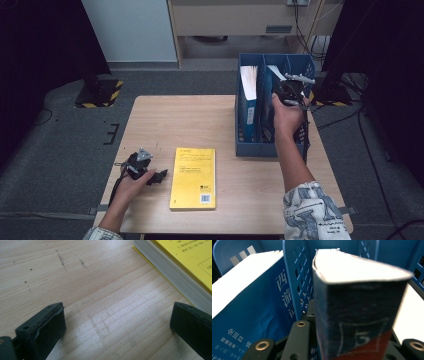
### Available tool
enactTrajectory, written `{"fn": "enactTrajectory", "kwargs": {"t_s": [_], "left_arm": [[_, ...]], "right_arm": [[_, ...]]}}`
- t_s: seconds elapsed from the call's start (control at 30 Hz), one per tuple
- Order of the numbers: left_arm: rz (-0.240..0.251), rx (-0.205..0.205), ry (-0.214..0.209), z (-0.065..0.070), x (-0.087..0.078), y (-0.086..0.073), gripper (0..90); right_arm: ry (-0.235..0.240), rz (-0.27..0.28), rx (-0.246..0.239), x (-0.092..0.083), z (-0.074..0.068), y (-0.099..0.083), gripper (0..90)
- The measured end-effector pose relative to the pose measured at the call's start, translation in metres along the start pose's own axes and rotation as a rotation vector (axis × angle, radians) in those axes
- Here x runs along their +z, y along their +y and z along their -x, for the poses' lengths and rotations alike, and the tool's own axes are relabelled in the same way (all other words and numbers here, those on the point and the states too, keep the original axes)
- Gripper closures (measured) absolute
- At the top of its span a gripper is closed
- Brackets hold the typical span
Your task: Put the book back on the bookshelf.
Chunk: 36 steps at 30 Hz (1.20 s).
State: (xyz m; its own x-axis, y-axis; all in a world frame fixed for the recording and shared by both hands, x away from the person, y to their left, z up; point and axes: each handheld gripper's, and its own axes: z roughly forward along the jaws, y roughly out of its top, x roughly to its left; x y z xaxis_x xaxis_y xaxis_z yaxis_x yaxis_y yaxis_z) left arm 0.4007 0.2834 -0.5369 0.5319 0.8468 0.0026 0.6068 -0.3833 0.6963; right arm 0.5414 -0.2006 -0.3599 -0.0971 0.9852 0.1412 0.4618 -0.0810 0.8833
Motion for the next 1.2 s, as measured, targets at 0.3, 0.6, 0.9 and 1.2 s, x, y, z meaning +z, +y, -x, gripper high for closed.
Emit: {"fn": "enactTrajectory", "kwargs": {"t_s": [0.3, 0.6, 0.9, 1.2], "left_arm": [[0.000, 0.001, -0.001, 0.000, 0.000, 0.000, 0.0], [0.000, 0.001, -0.002, 0.000, 0.000, 0.000, 0.0], [0.000, 0.000, -0.002, 0.001, 0.000, 0.000, 0.0], [0.000, -0.004, -0.003, 0.001, 0.000, 0.000, 0.0]], "right_arm": [[0.002, 0.004, -0.003, 0.002, -0.001, -0.002, 73.9], [0.004, -0.001, -0.007, 0.001, -0.003, -0.003, 73.7], [0.026, -0.084, -0.015, -0.009, 0.006, -0.001, 73.0], [0.047, -0.112, -0.035, -0.021, 0.010, -0.010, 72.5]]}}
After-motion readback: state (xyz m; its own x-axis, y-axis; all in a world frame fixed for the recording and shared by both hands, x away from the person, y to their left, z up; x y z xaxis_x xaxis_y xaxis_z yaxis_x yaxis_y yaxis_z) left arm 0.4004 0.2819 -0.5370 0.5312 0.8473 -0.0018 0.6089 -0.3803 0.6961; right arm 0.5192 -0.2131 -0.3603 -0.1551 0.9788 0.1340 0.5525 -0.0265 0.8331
